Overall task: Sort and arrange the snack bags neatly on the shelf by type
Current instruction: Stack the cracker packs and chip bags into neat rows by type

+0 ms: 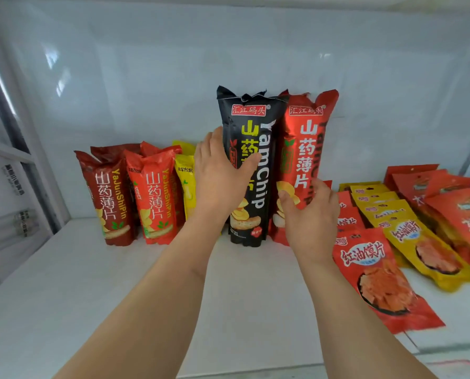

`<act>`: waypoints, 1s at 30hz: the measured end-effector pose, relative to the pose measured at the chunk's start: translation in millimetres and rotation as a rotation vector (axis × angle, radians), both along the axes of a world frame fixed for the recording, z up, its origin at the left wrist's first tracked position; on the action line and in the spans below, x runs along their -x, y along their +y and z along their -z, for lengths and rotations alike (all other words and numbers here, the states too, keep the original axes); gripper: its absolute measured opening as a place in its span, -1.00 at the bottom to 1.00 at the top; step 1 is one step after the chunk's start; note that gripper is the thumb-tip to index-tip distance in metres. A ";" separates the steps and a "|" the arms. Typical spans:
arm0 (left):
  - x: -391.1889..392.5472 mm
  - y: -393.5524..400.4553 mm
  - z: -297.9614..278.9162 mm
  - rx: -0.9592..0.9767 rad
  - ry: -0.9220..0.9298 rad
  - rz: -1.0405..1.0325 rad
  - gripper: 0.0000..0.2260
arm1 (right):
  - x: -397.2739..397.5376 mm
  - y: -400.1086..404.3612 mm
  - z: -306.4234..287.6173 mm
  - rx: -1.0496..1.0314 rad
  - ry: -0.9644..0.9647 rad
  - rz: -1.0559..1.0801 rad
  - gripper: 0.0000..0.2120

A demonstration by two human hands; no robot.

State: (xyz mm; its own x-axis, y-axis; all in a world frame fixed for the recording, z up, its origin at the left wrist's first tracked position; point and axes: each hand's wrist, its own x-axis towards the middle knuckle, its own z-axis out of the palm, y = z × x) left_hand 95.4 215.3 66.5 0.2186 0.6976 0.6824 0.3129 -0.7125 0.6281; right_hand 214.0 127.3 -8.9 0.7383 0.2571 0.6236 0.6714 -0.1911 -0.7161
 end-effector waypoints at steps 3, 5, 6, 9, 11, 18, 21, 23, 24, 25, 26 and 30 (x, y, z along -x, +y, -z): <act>-15.7 9.6 -2.8 -0.017 0.027 -0.063 -0.16 | -13.9 9.5 -0.8 -0.019 0.040 -0.007 -0.21; -24.5 14.7 -4.5 -0.010 0.039 -0.083 -0.12 | -21.8 14.6 2.2 0.000 0.097 -0.039 -0.12; -28.2 16.1 -5.2 -0.007 0.041 -0.088 -0.10 | -25.7 16.9 4.3 0.010 0.126 -0.054 -0.08; -36.1 16.9 -6.2 0.013 0.035 -0.090 -0.08 | -37.3 23.2 15.2 0.032 0.171 -0.079 -0.01; -39.7 17.1 -6.6 0.029 0.018 -0.099 -0.09 | -44.8 27.3 23.3 0.038 0.207 -0.101 0.01; -46.2 22.1 -9.3 0.078 -0.017 -0.142 -0.12 | -55.7 34.8 40.7 0.055 0.259 -0.169 -0.09; -47.6 23.6 -9.1 0.055 -0.022 -0.182 -0.14 | -60.2 33.8 43.1 0.051 0.266 -0.221 -0.19; -48.4 24.8 -8.0 0.026 -0.021 -0.226 -0.17 | -63.2 32.0 44.2 0.049 0.268 -0.251 -0.26; -48.6 25.0 -7.2 0.011 -0.020 -0.252 -0.17 | -65.1 31.3 44.9 0.051 0.268 -0.260 -0.28; -48.6 25.7 -6.2 -0.004 -0.019 -0.277 -0.18 | -66.5 30.9 45.6 0.054 0.270 -0.268 -0.29; -48.6 26.5 -5.0 -0.017 -0.015 -0.297 -0.17 | -67.0 29.9 44.8 0.058 0.276 -0.276 -0.29; -48.6 29.9 -2.9 -0.029 -0.001 -0.316 -0.16 | -67.0 29.2 43.5 0.065 0.284 -0.288 -0.29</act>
State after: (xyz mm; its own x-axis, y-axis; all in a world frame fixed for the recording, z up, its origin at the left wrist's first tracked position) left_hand 144.0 245.2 69.3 -0.0066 0.7108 0.7033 0.5206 -0.5981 0.6093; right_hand 281.0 156.6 -52.4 0.7711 0.5103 0.3809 0.4811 -0.0750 -0.8734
